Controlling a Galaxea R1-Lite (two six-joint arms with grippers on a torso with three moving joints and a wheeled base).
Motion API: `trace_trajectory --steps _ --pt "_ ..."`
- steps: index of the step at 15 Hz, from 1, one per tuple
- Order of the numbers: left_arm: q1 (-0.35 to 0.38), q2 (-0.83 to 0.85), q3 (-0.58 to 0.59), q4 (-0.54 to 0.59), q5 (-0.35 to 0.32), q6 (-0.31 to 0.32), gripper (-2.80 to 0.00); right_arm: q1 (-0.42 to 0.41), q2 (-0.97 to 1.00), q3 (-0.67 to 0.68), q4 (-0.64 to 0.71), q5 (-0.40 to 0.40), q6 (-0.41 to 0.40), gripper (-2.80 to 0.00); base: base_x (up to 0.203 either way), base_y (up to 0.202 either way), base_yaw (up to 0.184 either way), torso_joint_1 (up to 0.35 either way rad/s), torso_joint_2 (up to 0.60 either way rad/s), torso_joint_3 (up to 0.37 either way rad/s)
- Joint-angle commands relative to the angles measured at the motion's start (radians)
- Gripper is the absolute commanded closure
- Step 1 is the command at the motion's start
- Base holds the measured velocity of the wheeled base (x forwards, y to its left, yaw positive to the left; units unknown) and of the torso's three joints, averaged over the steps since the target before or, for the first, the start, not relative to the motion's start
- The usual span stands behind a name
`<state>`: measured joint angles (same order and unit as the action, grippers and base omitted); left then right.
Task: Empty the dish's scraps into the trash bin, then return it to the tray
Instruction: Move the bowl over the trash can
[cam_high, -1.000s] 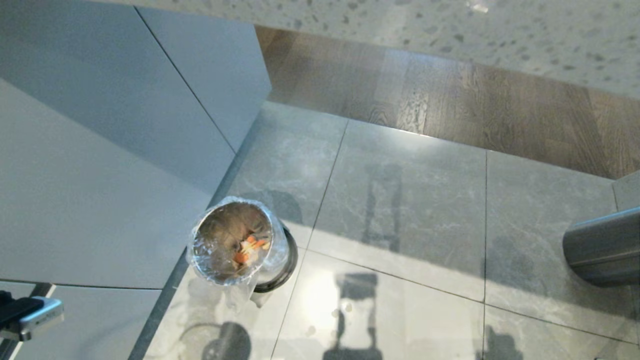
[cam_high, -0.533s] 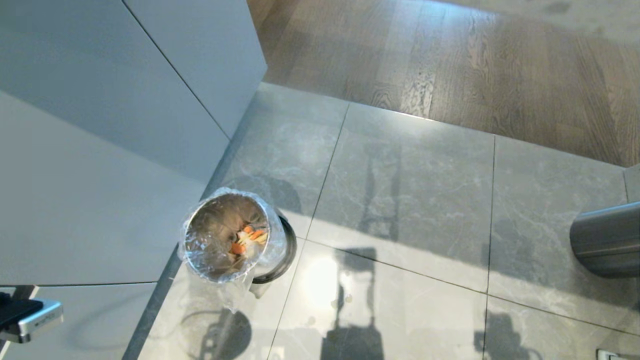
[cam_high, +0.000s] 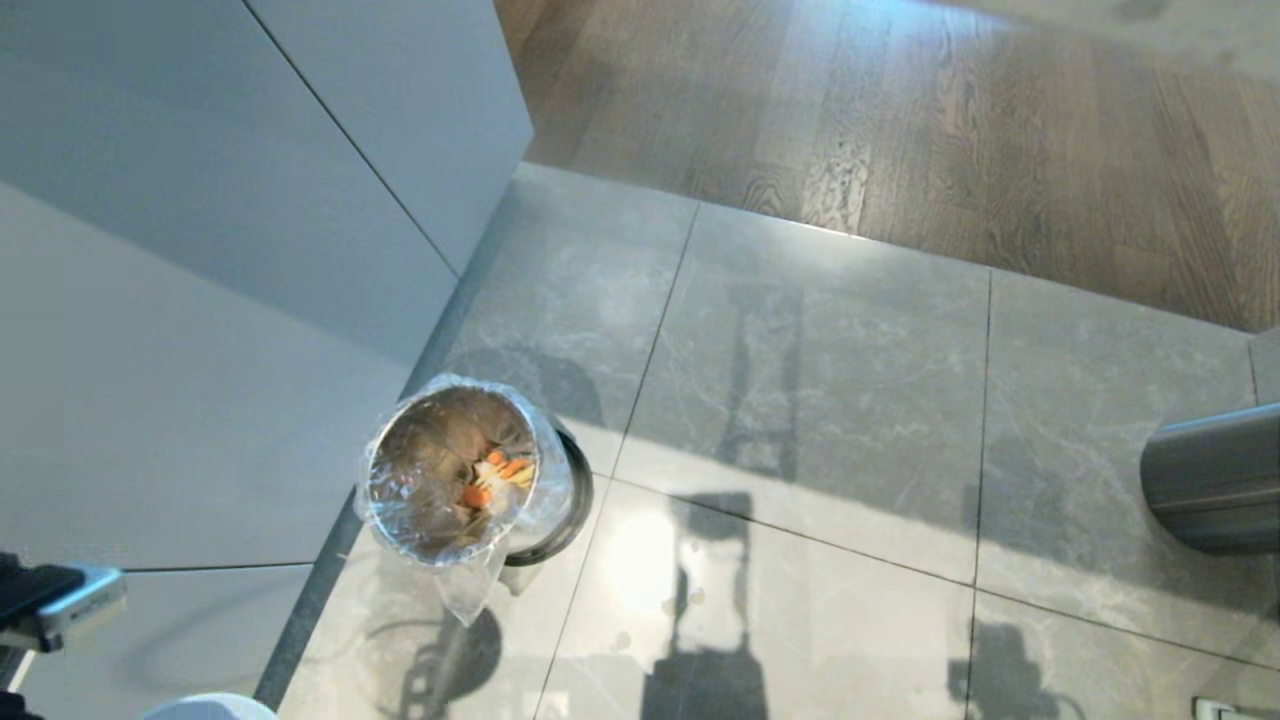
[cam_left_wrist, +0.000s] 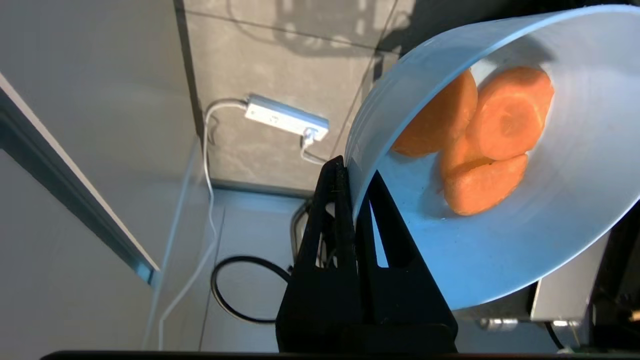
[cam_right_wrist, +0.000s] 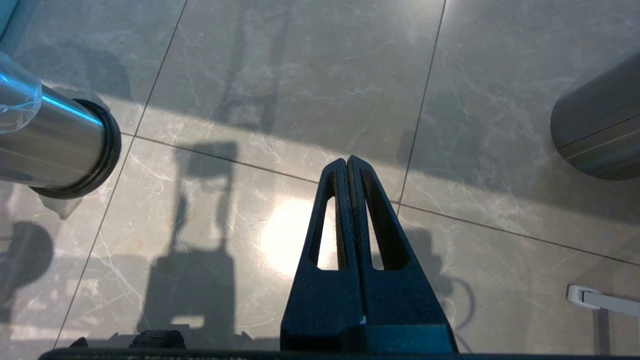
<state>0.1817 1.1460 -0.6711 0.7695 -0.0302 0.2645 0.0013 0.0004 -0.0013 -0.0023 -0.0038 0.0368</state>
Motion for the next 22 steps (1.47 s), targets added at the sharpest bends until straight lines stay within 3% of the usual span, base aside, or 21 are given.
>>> trace_trajectory --steps 1,6,13,15,18,22 --pt "-0.004 0.005 -0.002 -0.015 0.005 0.002 0.0 0.0 0.0 0.0 -0.001 -0.001 0.0 0.0 0.0 0.0 0.0 0.0 0.0 0.0" --pt "-0.02 0.046 -0.018 -0.116 0.051 0.004 0.0 0.0 0.0 0.0 -0.001 -0.001 0.0 0.0 0.0 0.0 0.0 0.0 0.0 0.0" --pt "-0.055 0.134 -0.089 -0.124 0.064 0.001 0.0 0.0 0.001 0.0 -0.001 -0.001 0.0 0.0 0.0 0.0 0.0 0.0 0.0 0.0" --pt "-0.067 0.147 -0.095 -0.174 0.065 0.001 0.0 0.0 0.001 0.0 -0.001 -0.001 0.0 0.0 0.0 0.0 0.0 0.0 0.0 0.0" --pt "-0.113 0.166 -0.093 -0.26 0.112 0.002 0.0 0.0 0.001 0.0 -0.001 -0.001 0.0 0.0 0.0 0.0 0.0 0.0 0.0 0.0" --pt "-0.203 0.183 -0.096 -0.293 0.18 0.001 0.0 0.0 0.001 0.0 -0.001 -0.001 0.0 0.0 0.0 0.0 0.0 0.0 0.0 0.0"
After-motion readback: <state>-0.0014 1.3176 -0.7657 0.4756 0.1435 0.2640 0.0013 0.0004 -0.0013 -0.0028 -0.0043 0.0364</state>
